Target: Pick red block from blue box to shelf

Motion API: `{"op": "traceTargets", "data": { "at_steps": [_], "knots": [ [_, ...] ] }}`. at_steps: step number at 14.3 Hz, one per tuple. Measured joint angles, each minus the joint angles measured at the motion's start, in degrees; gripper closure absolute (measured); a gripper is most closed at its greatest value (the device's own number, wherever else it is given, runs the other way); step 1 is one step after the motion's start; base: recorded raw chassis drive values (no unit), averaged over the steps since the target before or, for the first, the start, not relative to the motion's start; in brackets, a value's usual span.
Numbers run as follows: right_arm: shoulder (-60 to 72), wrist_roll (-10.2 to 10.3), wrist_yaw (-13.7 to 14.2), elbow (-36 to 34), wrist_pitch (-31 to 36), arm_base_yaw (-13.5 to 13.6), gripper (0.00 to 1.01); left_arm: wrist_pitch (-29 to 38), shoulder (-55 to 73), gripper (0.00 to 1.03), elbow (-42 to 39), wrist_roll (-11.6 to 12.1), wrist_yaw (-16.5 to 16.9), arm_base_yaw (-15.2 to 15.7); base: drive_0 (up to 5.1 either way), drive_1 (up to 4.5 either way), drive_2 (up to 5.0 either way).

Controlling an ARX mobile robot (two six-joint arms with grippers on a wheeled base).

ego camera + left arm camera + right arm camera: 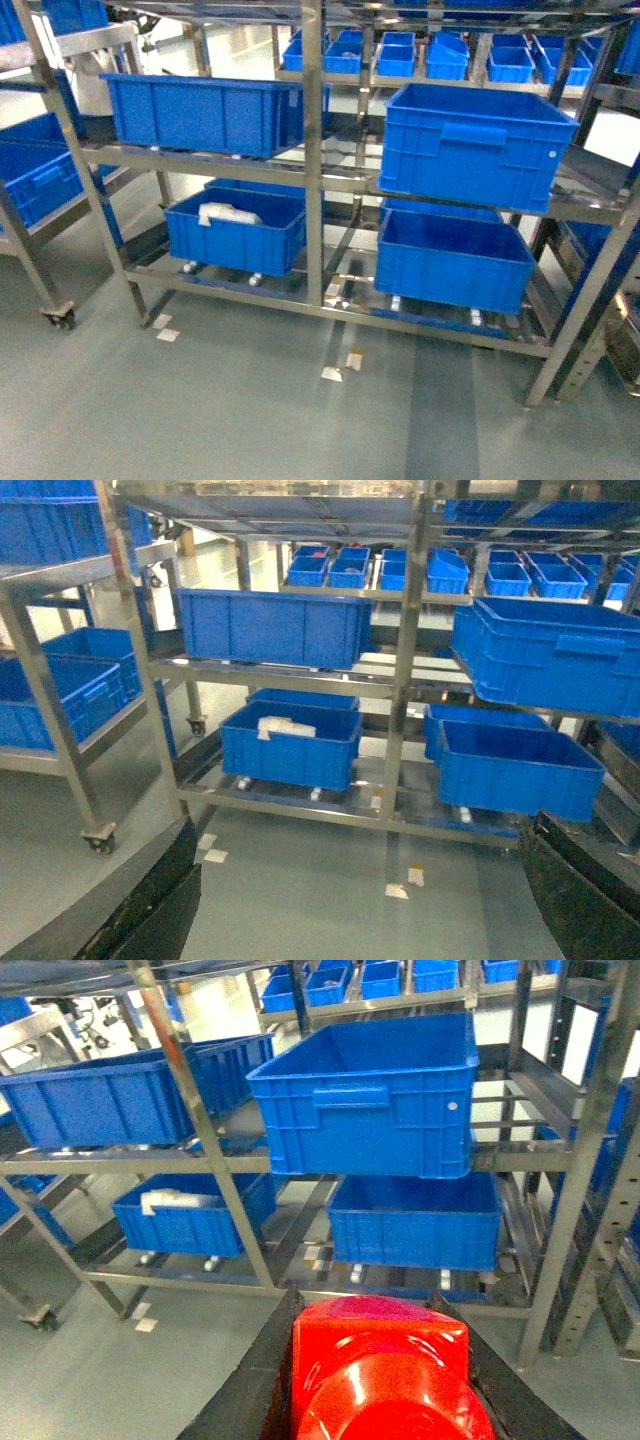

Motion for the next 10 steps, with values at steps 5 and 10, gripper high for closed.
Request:
{"op": "traceTargets", "data": {
  "at_steps": [5,10],
  "knots": [
    [0.0,0.0,0.0,0.0,0.0,0.0,0.74,0.0,0.0,0.05,0.0,0.0,0.1,0.0,-1.3,-1.27,-1.3],
    [0.0,0.0,0.0,0.0,0.0,0.0,0.74,0.0,0.0,0.05,0.0,0.0,0.0,0.0,0.0,0.00,0.0]
  ]
}}
